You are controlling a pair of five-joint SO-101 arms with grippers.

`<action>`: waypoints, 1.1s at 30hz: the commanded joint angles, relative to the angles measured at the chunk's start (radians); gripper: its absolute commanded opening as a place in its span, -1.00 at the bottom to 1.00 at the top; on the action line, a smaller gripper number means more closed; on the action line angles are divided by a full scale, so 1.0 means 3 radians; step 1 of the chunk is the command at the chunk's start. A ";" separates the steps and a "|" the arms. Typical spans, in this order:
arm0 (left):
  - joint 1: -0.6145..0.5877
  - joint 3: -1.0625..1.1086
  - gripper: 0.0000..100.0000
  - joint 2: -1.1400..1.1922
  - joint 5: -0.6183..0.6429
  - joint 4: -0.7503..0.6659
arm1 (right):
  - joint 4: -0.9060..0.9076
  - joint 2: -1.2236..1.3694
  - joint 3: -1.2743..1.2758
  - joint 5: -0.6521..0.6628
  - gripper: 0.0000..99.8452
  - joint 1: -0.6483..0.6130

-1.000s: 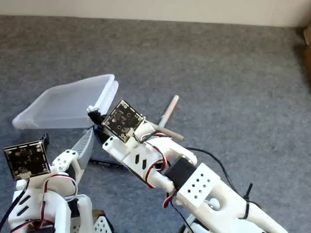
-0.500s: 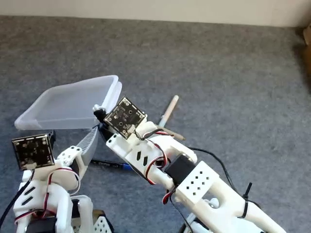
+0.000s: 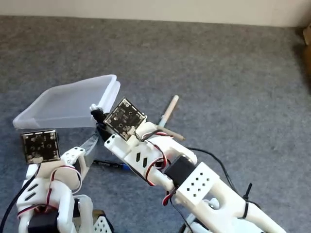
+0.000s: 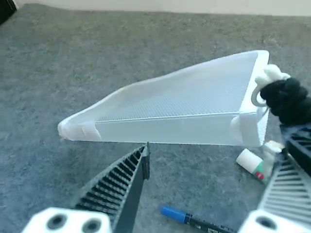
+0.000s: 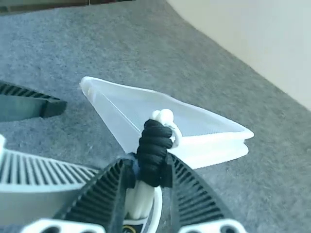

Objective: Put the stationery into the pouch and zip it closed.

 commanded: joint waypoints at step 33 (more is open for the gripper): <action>-0.0274 0.0432 -0.41 0.0115 0.0205 -0.0655 | -0.0069 -0.0105 -0.0033 -0.0036 -0.99 -0.0161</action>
